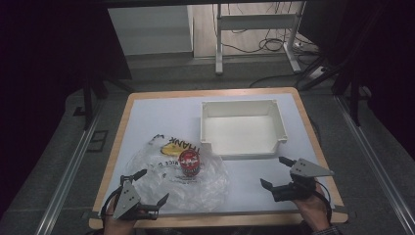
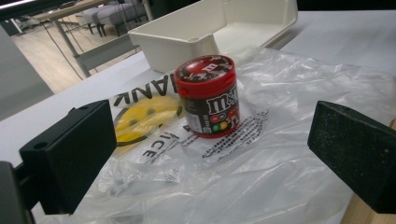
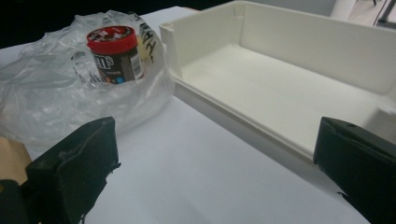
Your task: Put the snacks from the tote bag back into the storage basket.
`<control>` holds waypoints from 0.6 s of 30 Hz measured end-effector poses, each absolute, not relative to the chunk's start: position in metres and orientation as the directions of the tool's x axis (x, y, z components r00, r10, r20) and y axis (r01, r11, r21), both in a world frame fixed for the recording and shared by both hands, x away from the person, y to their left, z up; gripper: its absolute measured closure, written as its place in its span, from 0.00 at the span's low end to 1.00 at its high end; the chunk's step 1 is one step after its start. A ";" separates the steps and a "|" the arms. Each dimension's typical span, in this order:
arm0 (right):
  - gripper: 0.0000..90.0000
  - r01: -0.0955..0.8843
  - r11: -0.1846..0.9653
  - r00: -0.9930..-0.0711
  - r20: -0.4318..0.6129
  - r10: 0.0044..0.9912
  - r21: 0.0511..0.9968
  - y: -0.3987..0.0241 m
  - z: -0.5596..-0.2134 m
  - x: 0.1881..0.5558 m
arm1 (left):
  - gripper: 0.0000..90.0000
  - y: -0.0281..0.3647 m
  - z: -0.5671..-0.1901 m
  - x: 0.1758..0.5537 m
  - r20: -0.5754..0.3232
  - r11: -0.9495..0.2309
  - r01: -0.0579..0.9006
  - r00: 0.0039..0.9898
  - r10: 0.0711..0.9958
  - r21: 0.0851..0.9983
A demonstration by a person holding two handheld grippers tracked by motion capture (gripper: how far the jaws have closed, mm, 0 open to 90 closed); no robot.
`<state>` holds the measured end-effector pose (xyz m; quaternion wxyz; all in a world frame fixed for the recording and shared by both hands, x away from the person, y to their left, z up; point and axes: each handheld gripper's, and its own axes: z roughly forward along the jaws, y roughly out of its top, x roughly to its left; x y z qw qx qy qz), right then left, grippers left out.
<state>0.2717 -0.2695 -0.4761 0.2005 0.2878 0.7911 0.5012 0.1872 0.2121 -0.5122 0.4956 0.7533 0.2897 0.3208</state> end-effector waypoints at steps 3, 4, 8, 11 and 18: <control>0.00 0.274 0.323 -0.749 -0.010 0.663 0.906 -0.274 -0.478 0.274 | 0.01 0.213 -0.513 0.188 0.190 -0.335 0.121 0.624 0.758 0.935; 0.00 0.292 0.306 -0.758 0.024 0.651 0.906 -0.275 -0.480 0.277 | 0.01 0.214 -0.513 0.188 0.187 -0.332 0.127 0.621 0.761 0.935; 0.00 0.270 0.324 -0.759 -0.006 0.651 0.907 -0.271 -0.479 0.275 | 0.01 0.215 -0.513 0.189 0.183 -0.331 0.130 0.622 0.761 0.934; 0.00 0.256 0.310 -0.758 -0.009 0.653 0.916 -0.272 -0.479 0.274 | 0.01 0.214 -0.513 0.189 0.184 -0.332 0.127 0.625 0.758 0.935; 0.00 0.256 0.238 -0.755 0.040 0.655 0.937 -0.278 -0.479 0.277 | 0.01 0.214 -0.513 0.189 0.179 -0.328 0.127 0.628 0.757 0.936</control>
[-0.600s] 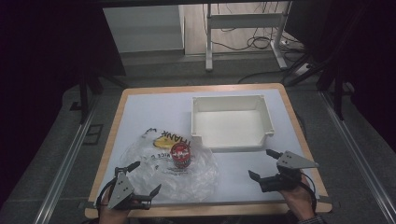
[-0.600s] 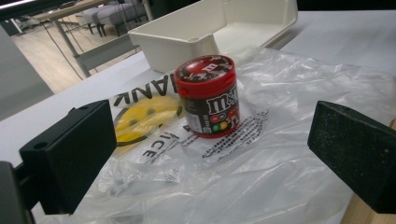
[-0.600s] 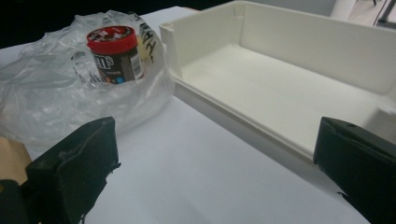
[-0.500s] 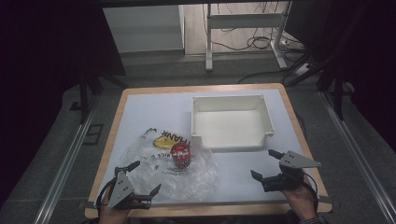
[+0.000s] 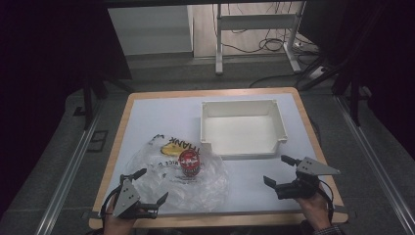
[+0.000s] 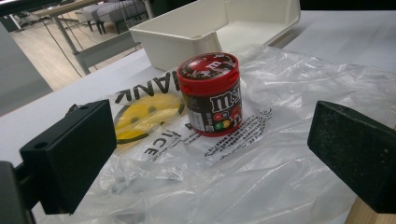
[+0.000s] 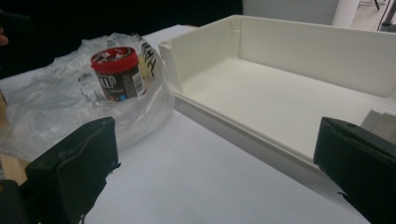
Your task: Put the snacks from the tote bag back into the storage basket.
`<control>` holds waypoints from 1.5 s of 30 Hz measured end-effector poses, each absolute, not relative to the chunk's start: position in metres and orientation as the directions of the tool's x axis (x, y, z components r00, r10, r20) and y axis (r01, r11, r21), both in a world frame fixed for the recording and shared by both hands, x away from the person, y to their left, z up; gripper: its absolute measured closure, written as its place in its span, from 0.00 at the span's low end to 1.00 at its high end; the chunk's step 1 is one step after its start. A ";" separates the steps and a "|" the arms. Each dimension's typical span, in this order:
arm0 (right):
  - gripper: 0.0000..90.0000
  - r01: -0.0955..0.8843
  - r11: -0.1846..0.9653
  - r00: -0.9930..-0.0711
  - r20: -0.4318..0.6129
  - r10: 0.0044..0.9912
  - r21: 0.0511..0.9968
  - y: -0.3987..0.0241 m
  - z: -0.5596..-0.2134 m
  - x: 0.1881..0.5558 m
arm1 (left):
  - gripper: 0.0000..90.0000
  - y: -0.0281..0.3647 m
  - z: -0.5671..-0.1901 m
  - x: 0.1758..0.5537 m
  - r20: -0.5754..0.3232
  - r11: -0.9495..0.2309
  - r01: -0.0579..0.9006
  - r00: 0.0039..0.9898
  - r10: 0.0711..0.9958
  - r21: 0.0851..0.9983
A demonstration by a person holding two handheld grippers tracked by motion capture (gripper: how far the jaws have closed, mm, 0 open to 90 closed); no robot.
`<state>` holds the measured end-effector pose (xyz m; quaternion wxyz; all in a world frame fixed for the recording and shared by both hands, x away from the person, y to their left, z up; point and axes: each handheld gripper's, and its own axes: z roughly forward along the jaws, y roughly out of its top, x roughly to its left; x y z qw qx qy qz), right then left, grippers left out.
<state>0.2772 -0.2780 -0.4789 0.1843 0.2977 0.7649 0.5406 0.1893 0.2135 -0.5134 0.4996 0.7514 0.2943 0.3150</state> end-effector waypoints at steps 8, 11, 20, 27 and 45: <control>0.00 0.255 0.242 -0.765 0.043 0.642 0.936 -0.277 -0.479 0.278 | 0.01 0.213 -0.514 0.189 0.177 -0.327 0.129 0.631 0.755 0.936; 0.00 0.257 0.245 -0.768 0.043 0.639 0.935 -0.276 -0.480 0.277 | 0.01 0.213 -0.513 0.189 0.177 -0.327 0.128 0.631 0.755 0.936; 0.00 0.229 0.249 -0.798 0.035 0.601 0.941 -0.271 -0.480 0.277 | 0.01 0.213 -0.513 0.189 0.178 -0.327 0.130 0.625 0.760 0.936; 0.00 0.208 0.271 -0.807 0.009 0.590 0.940 -0.267 -0.479 0.276 | 0.01 0.213 -0.513 0.189 0.186 -0.332 0.118 0.635 0.750 0.936; 0.00 0.205 0.282 -0.822 0.008 0.570 0.937 -0.259 -0.477 0.279 | 0.03 0.215 -0.513 0.194 0.108 -0.283 0.141 0.697 0.709 0.949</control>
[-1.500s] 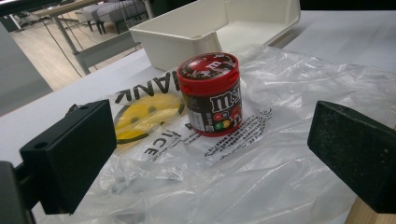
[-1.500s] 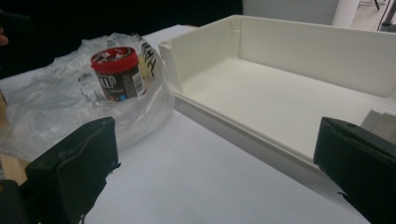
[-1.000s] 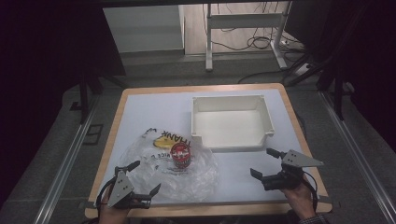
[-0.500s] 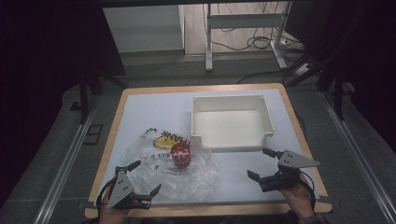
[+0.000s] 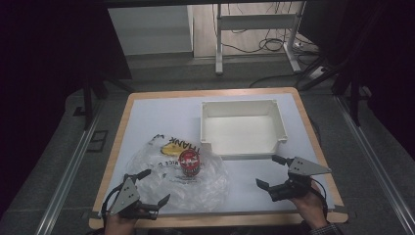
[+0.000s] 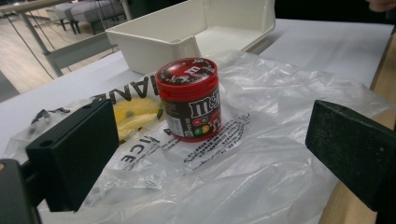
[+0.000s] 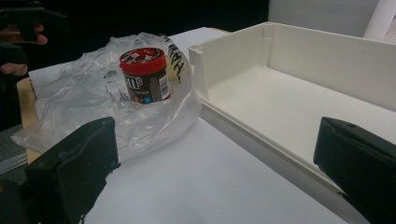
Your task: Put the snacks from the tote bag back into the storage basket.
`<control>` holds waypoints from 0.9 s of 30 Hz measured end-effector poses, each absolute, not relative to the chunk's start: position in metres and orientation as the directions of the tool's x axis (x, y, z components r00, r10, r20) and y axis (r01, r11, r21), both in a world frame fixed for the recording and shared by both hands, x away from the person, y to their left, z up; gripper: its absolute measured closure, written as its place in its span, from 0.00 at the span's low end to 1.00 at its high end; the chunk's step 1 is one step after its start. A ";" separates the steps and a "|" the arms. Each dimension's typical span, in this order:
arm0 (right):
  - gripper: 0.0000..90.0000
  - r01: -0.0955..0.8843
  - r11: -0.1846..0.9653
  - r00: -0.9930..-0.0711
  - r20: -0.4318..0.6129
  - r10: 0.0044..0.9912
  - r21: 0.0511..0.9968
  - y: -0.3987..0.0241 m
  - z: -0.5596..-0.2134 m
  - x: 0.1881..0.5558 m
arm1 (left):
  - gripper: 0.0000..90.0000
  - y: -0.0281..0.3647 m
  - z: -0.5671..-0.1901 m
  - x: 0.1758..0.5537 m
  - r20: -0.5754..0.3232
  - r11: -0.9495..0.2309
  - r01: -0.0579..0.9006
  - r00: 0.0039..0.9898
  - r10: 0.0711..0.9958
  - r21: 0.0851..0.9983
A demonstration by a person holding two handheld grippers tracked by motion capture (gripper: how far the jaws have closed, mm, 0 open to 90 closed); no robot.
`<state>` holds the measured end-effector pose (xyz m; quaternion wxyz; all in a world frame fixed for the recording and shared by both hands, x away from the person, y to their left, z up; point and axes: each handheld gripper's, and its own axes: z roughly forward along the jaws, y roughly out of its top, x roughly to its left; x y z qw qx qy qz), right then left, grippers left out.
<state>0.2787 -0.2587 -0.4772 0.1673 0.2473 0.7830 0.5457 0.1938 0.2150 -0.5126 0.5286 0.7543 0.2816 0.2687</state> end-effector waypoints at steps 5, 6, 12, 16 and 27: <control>0.00 0.211 0.269 -0.819 0.019 0.573 0.940 -0.257 -0.477 0.280 | 0.03 0.217 -0.512 0.194 0.088 -0.266 0.153 0.694 0.714 0.952; 0.00 0.211 0.265 -0.820 0.023 0.571 0.941 -0.257 -0.477 0.280 | 0.03 0.217 -0.512 0.194 0.088 -0.266 0.153 0.694 0.715 0.952; 0.00 0.208 0.273 -0.822 0.016 0.569 0.939 -0.254 -0.476 0.281 | 0.03 0.216 -0.512 0.192 0.097 -0.253 0.125 0.696 0.711 0.959; 0.00 0.202 0.287 -0.830 0.009 0.557 0.936 -0.252 -0.475 0.282 | 0.03 0.216 -0.512 0.192 0.090 -0.237 0.111 0.709 0.699 0.965; 0.00 0.207 0.307 -0.842 0.010 0.539 0.929 -0.244 -0.474 0.284 | 0.03 0.218 -0.512 0.193 0.091 -0.238 0.115 0.701 0.707 0.964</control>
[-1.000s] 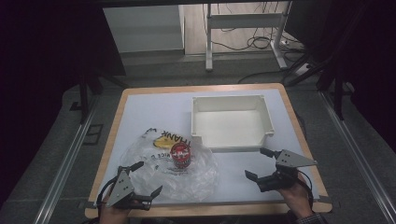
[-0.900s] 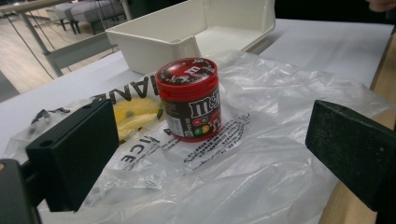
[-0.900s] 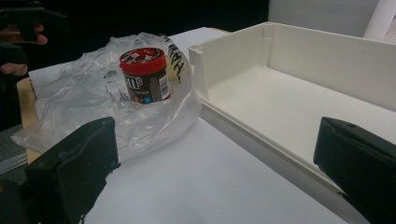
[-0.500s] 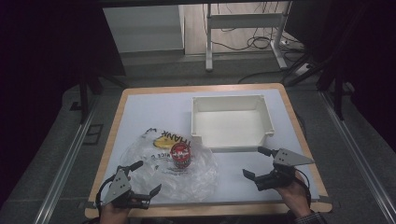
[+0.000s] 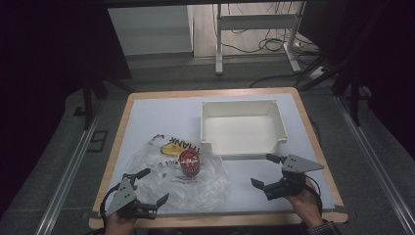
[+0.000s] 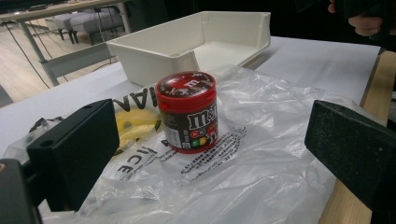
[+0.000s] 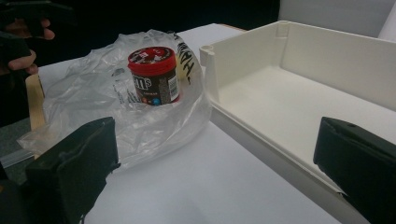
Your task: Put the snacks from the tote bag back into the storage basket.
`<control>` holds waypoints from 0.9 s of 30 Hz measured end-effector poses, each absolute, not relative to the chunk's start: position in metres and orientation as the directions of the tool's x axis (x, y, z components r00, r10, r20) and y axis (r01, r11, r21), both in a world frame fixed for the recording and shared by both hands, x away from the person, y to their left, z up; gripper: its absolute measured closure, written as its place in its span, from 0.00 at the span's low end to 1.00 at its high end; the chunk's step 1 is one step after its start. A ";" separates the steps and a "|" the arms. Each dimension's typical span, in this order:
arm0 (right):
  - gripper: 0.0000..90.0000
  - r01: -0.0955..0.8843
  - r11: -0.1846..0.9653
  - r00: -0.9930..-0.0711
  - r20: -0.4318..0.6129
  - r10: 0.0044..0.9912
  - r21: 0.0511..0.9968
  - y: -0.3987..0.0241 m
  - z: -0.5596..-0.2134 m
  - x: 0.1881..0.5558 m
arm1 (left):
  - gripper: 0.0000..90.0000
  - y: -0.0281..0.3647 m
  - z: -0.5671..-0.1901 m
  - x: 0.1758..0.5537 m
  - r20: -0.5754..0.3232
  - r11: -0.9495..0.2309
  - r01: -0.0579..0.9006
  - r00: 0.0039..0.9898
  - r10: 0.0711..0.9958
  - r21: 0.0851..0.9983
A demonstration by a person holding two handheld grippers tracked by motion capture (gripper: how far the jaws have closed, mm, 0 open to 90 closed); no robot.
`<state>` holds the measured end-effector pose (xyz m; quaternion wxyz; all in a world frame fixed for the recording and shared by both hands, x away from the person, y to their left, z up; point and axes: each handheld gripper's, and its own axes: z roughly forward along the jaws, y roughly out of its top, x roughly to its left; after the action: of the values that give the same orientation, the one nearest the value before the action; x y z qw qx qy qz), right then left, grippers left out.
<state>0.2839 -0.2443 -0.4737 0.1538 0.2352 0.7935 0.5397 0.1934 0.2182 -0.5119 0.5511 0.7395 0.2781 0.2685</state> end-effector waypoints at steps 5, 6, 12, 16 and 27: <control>0.00 0.201 0.311 -0.850 0.008 0.527 0.929 -0.241 -0.474 0.285 | 0.04 0.219 -0.512 0.194 0.077 -0.230 0.127 0.700 0.710 0.965; 0.00 0.200 0.313 -0.851 0.006 0.526 0.928 -0.240 -0.474 0.285 | 0.04 0.220 -0.511 0.194 0.071 -0.228 0.132 0.701 0.710 0.965; 0.00 0.204 0.315 -0.855 0.012 0.518 0.927 -0.237 -0.474 0.287 | 0.03 0.218 -0.510 0.193 0.051 -0.205 0.129 0.718 0.694 0.970; 0.00 0.206 0.319 -0.858 0.014 0.514 0.925 -0.235 -0.474 0.288 | 0.03 0.217 -0.510 0.192 0.070 -0.212 0.107 0.723 0.687 0.971; 0.00 0.213 0.326 -0.864 0.022 0.503 0.921 -0.229 -0.475 0.290 | 0.03 0.218 -0.510 0.191 0.070 -0.205 0.105 0.716 0.695 0.973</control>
<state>0.2899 -0.2288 -0.4755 0.1353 0.2229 0.8028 0.5362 0.1911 0.2176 -0.5096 0.5680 0.7315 0.2732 0.2599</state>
